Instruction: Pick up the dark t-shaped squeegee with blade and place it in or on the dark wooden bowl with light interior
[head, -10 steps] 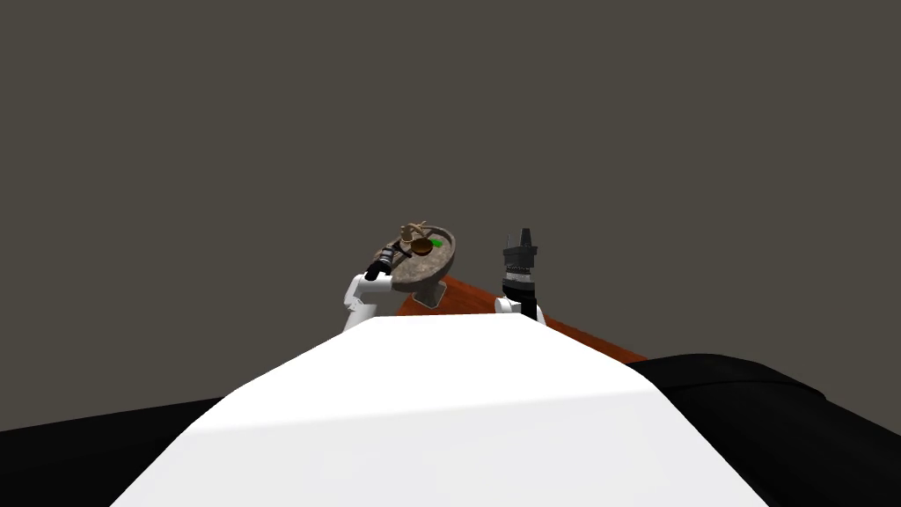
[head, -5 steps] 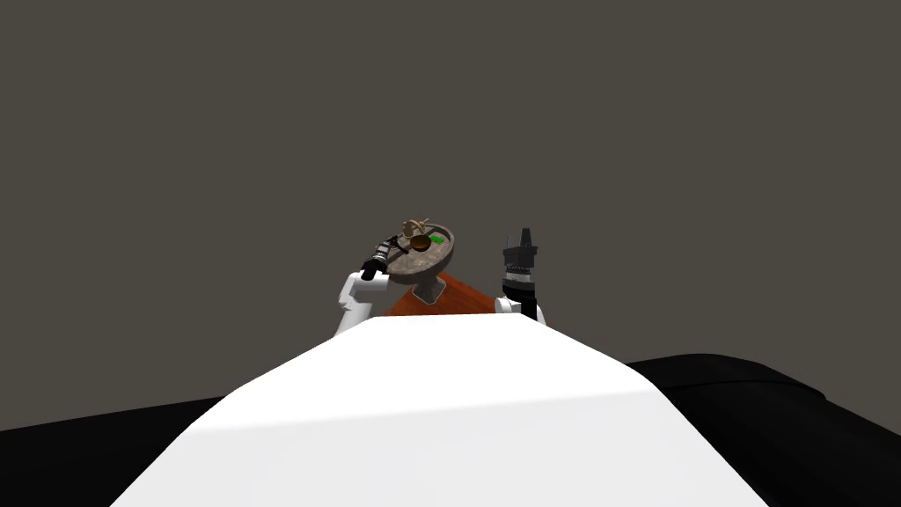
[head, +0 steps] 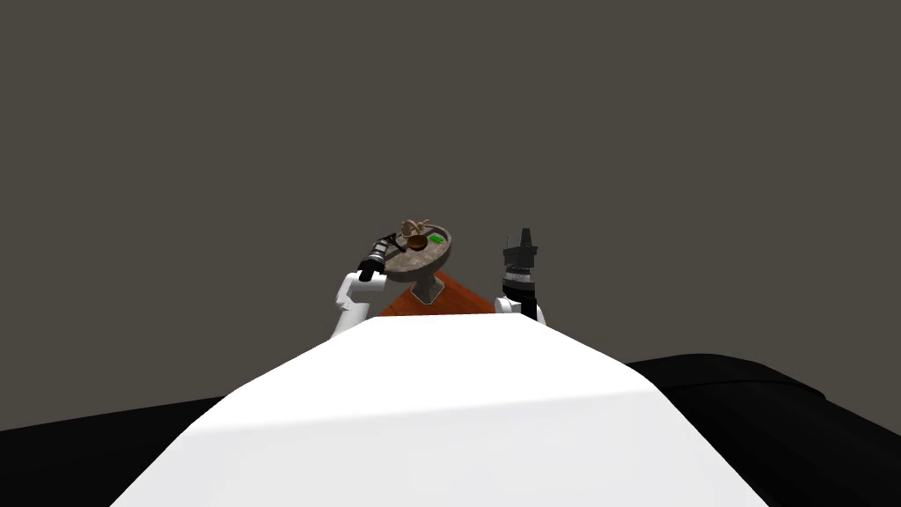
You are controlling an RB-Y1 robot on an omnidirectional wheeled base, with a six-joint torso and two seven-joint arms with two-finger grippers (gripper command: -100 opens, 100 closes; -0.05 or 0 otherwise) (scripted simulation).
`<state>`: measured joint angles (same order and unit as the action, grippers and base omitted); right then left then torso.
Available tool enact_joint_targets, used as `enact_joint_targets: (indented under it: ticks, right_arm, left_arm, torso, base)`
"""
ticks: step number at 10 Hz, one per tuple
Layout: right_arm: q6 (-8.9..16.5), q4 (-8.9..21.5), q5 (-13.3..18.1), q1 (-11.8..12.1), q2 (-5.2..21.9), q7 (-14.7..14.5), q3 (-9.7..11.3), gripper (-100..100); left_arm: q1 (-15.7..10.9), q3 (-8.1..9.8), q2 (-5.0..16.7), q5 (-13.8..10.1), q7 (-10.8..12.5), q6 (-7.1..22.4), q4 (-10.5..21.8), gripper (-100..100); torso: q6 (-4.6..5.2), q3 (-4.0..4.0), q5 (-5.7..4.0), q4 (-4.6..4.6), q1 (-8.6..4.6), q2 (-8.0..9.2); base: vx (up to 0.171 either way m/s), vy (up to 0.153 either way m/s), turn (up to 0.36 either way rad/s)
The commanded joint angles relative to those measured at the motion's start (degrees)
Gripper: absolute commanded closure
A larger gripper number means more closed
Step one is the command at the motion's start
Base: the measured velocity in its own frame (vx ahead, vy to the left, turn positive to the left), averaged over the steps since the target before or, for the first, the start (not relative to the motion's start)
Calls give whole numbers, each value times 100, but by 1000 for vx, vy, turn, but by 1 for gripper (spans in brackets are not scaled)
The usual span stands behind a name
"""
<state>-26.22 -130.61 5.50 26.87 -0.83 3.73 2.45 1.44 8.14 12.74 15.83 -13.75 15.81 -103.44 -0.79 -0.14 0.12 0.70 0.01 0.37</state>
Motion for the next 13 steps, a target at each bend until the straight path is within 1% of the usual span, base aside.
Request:
enact_joint_targets:
  ticks: [1,5,13]
  right_arm:
    - [0,0,0,0,0,0,0,0]
    - [0,0,0,1,0,0,0,0]
    - [0,-1,0,1,1,0,-1,0]
  left_arm:
    - [-7,63,-8,29,-82,-185,53,100]
    - [-30,255,-107,39,-198,-667,246,100]
    - [-67,671,-415,-51,-290,-1638,718,100]
  torso:
    - [0,0,0,0,0,0]
    - [4,-23,2,9,11,-38]
    - [8,-40,5,15,23,-67]
  base:
    - [82,-171,162]
    - [116,-137,117]
    - [157,-127,89]
